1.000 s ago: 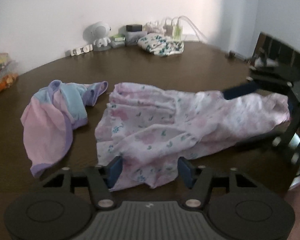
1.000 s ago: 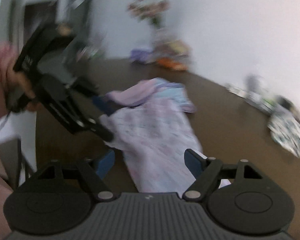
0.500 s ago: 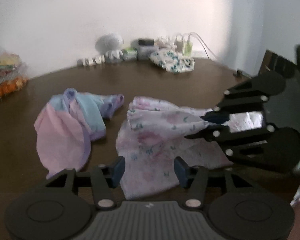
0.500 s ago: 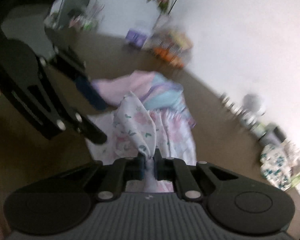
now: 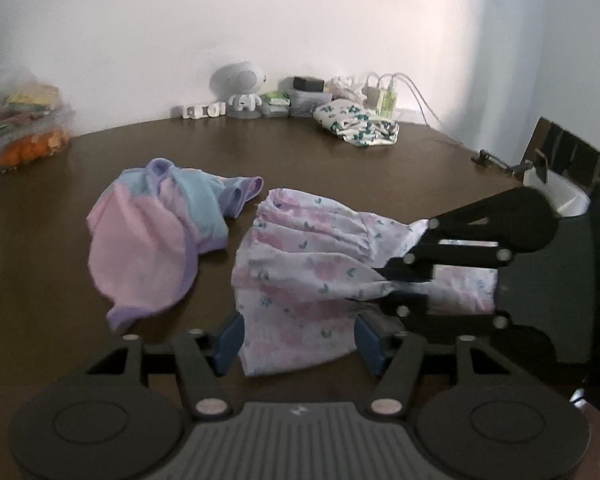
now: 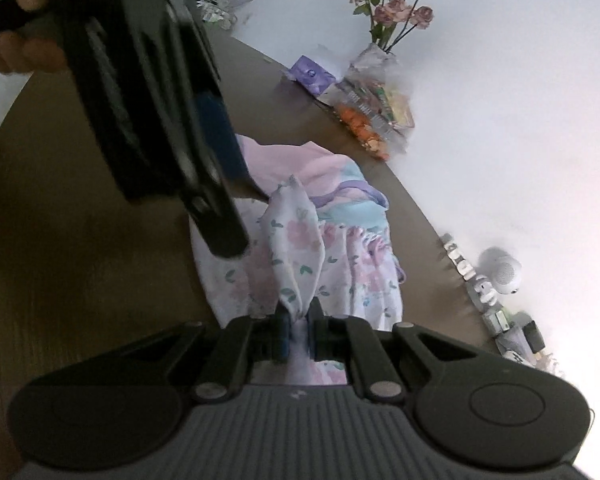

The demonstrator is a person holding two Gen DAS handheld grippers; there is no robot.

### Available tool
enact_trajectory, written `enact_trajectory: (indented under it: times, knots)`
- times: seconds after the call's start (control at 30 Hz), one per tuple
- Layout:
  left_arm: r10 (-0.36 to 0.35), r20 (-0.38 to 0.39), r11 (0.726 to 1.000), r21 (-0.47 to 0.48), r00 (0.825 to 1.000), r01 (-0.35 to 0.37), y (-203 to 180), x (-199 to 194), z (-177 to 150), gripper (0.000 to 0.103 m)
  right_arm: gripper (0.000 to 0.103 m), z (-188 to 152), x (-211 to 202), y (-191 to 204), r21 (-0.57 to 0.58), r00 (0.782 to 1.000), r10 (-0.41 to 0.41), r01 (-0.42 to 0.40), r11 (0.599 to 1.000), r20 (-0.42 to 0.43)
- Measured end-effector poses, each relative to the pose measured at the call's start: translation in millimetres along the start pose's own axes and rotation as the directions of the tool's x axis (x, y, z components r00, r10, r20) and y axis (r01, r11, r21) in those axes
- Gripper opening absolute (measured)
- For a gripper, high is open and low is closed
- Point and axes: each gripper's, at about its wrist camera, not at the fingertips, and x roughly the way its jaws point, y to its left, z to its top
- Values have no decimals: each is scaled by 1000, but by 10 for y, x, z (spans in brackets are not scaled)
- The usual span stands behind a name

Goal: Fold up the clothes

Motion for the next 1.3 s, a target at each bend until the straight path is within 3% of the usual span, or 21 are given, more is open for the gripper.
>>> enact_trajectory:
  times: [0.07, 0.1, 0.13, 0.2, 0.27, 0.37, 0.4, 0.5, 0.57, 0.6, 0.8, 0.87, 1.03, 1.13, 1.23, 1.27, 1.3]
  knots:
    - [-8, 27, 1000, -28, 1000, 9, 28, -91, -12, 62, 13, -8, 25, 5, 19, 999, 33, -33, 999, 2]
    - [-12, 47, 999, -42, 999, 14, 40, -127, 7, 63, 23, -22, 3, -18, 44, 999, 48, -49, 998, 11]
    - [-15, 67, 998, -57, 998, 19, 52, -161, 27, 63, 43, -24, -34, -75, 88, 998, 64, -66, 994, 26]
    - [-11, 107, 997, -80, 994, 20, 61, -197, 112, 65, 57, -62, -194, -269, 218, 990, 119, -132, 967, 70]
    - [-14, 151, 996, -91, 988, 28, 42, -197, 222, 66, 58, -163, -426, -509, 371, 973, 179, -221, 902, 147]
    - [-30, 179, 996, -82, 983, 46, -67, -103, 385, 66, 62, -457, -818, -831, 529, 966, 145, -239, 814, 214]
    - [-53, 170, 996, -65, 984, 65, -139, -17, 433, 65, 62, -570, -934, -895, 561, 973, 107, -207, 802, 206]
    - [-142, 129, 990, -1, 981, 144, -386, 279, 481, 59, 59, -907, -1115, -1020, 624, 998, -27, -18, 781, 62]
    - [-204, 84, 978, 48, 975, 201, -594, 513, 478, 56, 52, -1138, -1104, -1083, 673, 1000, -29, 26, 739, -7]
    - [-202, 65, 978, 74, 977, 197, -695, 621, 472, 55, 49, -1217, -1071, -1092, 693, 1000, -9, 16, 721, -14]
    - [-100, 6, 989, 110, 995, 98, -807, 938, 369, 53, 49, -1383, -864, -926, 654, 993, 75, 6, 757, -95]
    - [-60, -9, 992, 113, 998, 61, -807, 1019, 330, 46, 50, -1470, -890, -927, 675, 993, 87, -13, 738, -77]
    - [-82, -6, 994, 69, 997, 82, -676, 895, 368, 46, 56, -1664, -1044, -1006, 708, 992, 103, -23, 706, -71]
    - [-155, 67, 985, 90, 986, 148, -729, 747, 535, 49, 56, -1682, -1176, -1087, 728, 998, 53, -24, 685, -16]
    - [-163, 43, 980, 127, 986, 156, -816, 899, 696, 48, 56, -1617, -1250, -1176, 727, 999, -29, 38, 685, -25]
    - [-160, 15, 978, 140, 987, 156, -844, 1005, 733, 34, 56, -1618, -1226, -1193, 721, 998, -44, 68, 689, -52]
    - [-156, -12, 976, 154, 988, 156, -872, 1111, 771, 12, 56, -1622, -1199, -1210, 715, 995, -57, 98, 692, -81]
